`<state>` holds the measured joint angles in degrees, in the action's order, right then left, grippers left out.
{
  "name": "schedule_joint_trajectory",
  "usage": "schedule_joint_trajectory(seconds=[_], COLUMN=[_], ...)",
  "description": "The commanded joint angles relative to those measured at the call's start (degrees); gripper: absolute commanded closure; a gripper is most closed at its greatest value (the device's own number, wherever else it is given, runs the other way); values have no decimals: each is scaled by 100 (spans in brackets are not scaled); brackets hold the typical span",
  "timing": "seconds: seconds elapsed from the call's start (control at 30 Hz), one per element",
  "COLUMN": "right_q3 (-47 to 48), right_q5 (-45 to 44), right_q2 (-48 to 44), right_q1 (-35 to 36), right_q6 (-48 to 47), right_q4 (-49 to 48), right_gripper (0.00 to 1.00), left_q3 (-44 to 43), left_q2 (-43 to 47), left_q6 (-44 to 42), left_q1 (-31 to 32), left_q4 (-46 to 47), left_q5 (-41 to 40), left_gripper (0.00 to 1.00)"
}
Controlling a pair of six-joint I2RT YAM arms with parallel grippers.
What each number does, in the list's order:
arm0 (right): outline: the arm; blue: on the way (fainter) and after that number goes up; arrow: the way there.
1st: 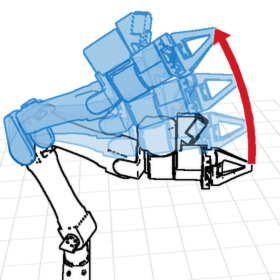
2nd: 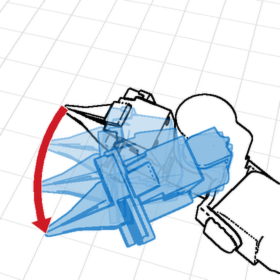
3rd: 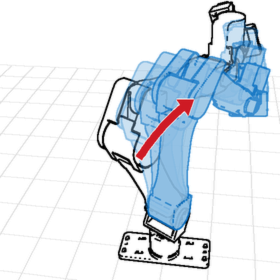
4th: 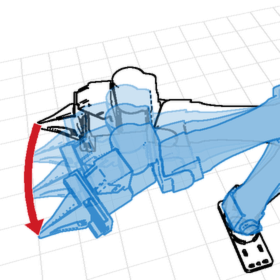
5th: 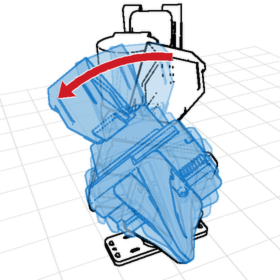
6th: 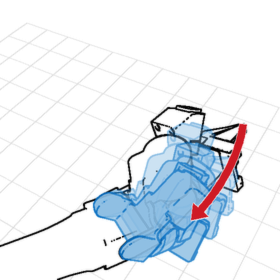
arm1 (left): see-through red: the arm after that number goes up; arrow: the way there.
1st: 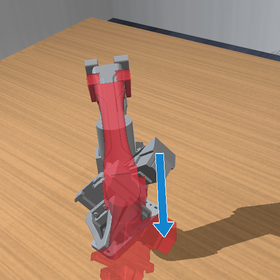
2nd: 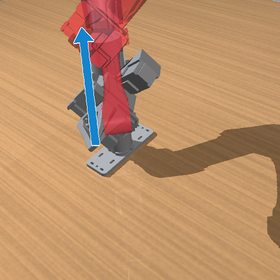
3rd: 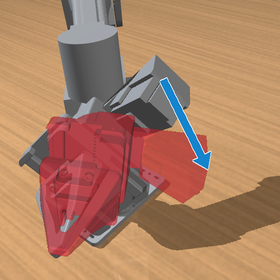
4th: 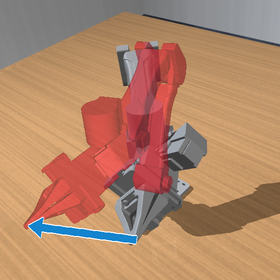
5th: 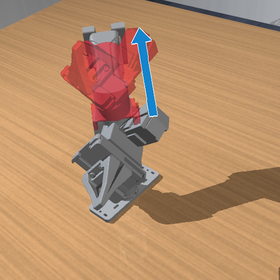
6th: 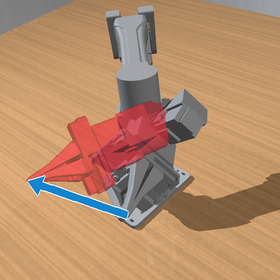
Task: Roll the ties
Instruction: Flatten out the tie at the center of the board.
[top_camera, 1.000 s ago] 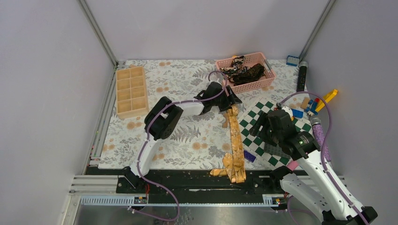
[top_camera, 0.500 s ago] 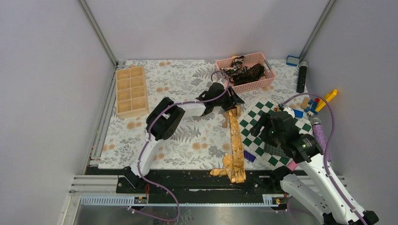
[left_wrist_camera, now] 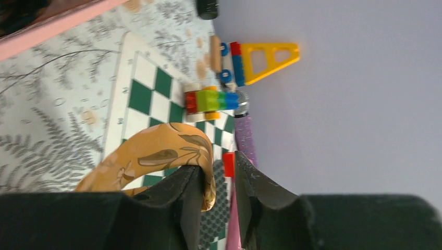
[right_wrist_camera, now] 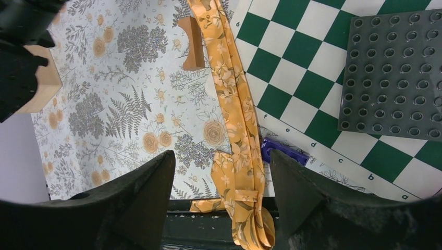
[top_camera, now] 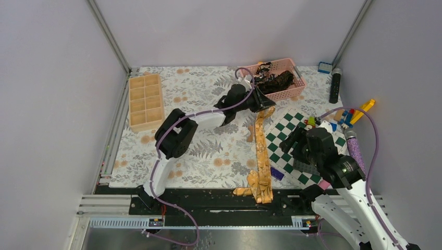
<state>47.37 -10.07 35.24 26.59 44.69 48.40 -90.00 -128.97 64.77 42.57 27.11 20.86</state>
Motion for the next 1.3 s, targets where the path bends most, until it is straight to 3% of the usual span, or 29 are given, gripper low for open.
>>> schedule_joint_trajectory(seconds=[0.0,0.4,0.63,0.77,1.0,1.13,1.27], right_q3=[161,377,539,470,419,224,128], right_q5=[-238,-662,-760,-743,-646,-498,-218], right_q2=[-100,-339,-457,-569,-946,-1222,-1184], right_q1=[-33,-31,-31,-31,-31,-31,-31], right_q6=[38,-76,-312,-519,-914,-1170,-1331], right_q4=[100,187,125,-90,-585,-989,-1267], right_gripper=[27,27,26,26,25,25,24], left_q3=[-63,-270,-1074,-1862,-3916,-4840,-5058], left_q2=[795,1869,2603,2853,2677,2482,2583], left_q6=[-149,-594,-1091,-1378,-1612,-1384,-1031], left_q1=[26,28,29,22,19,0,-53], left_q4=[341,-549,-1940,-2995,-4533,-4775,-4446], left_q5=[262,578,678,663,742,866,952], left_gripper=[73,72,64,59,57,57,59])
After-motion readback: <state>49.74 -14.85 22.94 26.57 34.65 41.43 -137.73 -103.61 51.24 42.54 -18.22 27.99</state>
